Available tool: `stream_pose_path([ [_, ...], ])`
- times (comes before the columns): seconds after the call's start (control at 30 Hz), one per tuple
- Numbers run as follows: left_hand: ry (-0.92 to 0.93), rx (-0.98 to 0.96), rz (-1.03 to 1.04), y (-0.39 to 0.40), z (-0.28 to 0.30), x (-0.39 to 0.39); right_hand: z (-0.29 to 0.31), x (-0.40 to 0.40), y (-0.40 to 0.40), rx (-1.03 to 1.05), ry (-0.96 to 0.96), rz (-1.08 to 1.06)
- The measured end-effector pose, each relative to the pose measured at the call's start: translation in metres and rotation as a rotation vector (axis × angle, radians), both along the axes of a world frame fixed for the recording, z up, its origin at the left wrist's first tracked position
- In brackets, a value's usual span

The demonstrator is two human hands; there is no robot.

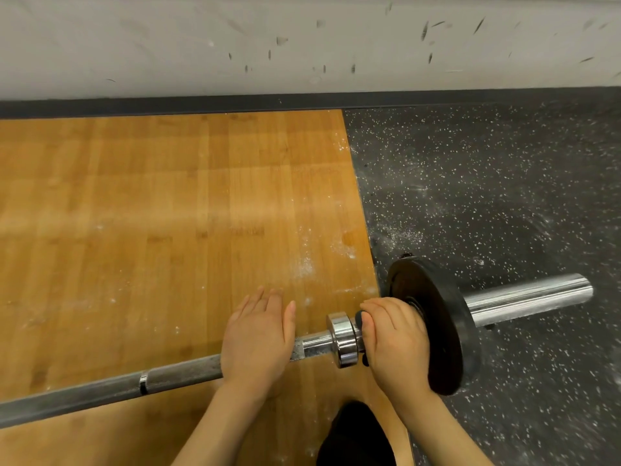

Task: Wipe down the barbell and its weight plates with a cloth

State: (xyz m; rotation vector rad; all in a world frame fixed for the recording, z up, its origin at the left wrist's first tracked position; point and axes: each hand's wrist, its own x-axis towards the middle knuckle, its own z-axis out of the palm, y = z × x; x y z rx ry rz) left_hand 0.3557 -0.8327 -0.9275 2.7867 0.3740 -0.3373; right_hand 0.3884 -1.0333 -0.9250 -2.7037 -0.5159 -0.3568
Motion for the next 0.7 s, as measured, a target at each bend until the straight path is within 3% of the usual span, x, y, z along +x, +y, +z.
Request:
stream_pose_path([
  [0.23,0.012,0.015,0.0,0.001,0.0,0.004,0.017,0.009,0.024,0.328,0.068,0.029],
  [0.3,0.009,0.014,0.003,0.002,0.0,0.006,0.018,0.012,0.031,0.299,0.103,0.088],
  [0.47,0.011,0.014,-0.001,0.003,0.0,0.008,0.006,-0.001,0.027,-0.04,0.146,0.223],
  [0.7,0.021,0.022,-0.012,0.001,0.003,0.003,0.003,-0.013,0.017,-0.068,0.136,0.244],
])
